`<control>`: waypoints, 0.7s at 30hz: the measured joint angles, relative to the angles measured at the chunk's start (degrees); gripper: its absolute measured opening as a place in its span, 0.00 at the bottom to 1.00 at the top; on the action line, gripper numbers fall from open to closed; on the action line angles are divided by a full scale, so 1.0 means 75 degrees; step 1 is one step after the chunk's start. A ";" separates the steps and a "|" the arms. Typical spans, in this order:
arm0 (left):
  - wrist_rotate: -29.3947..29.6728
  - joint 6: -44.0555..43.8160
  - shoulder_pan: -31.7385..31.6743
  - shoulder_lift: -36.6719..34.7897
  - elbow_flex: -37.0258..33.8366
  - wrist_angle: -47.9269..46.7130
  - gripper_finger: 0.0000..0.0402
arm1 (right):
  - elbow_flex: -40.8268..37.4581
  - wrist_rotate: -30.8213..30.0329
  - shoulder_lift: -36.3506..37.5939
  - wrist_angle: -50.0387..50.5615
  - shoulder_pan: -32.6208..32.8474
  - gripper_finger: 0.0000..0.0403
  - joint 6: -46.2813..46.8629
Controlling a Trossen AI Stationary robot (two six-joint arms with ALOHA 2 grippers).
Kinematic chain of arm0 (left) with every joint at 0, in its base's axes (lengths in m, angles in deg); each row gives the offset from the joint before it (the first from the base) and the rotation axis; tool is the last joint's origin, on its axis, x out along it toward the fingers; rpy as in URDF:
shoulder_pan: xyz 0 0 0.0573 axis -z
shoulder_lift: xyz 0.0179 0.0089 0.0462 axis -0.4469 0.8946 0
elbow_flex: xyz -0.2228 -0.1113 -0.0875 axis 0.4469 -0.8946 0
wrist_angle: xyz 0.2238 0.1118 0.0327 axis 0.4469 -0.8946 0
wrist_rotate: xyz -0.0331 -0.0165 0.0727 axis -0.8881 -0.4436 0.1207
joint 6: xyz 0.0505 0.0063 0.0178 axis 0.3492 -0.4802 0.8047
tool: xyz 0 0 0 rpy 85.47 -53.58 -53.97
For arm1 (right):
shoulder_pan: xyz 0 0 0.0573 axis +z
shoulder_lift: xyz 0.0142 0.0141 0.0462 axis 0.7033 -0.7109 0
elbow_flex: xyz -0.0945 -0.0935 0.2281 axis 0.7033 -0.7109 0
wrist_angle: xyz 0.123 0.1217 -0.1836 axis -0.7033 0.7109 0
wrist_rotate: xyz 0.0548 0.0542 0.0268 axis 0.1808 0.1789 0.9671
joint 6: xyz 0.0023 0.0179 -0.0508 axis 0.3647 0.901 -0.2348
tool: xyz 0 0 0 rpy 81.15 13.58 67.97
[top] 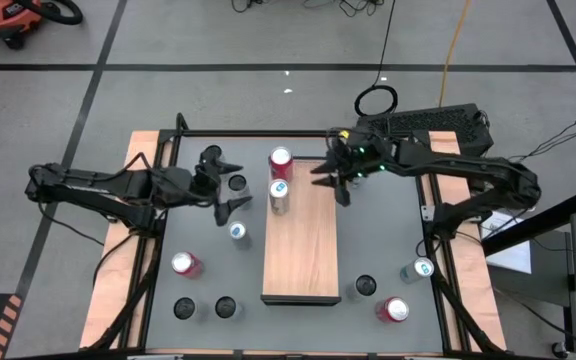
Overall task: Place canned beverage on shelf
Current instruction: Put the left orange soda can on the shelf
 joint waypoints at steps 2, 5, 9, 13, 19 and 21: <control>0.0154 -0.0352 0.0149 -0.0028 0.0000 -0.0517 0.99 | 0.0000 -0.0453 0.0296 0.0448 0.0389 0.22 -0.0019; 0.0355 -0.0851 0.0397 -0.0076 0.0000 -0.1177 0.99 | 0.0000 -0.0996 0.0662 0.0911 0.0990 0.22 0.0013; 0.0381 -0.1227 0.0743 -0.0082 0.0000 -0.1903 0.99 | 0.0000 -0.1315 0.0947 0.1257 0.1738 0.22 0.0195; 0.0384 -0.1762 0.1023 -0.0082 0.0000 -0.2384 0.99 | 0.0000 -0.1648 0.0999 0.1560 0.2429 0.22 0.0291; 0.0399 -0.2394 0.1528 -0.0076 0.0000 -0.2668 0.99 | -0.0279 -0.2220 0.0992 0.1559 0.3224 0.22 0.0616; 0.0396 -0.2529 0.1698 -0.0076 0.0000 -0.2664 0.99 | -0.0445 -0.2409 0.0990 0.1475 0.3440 0.22 0.0671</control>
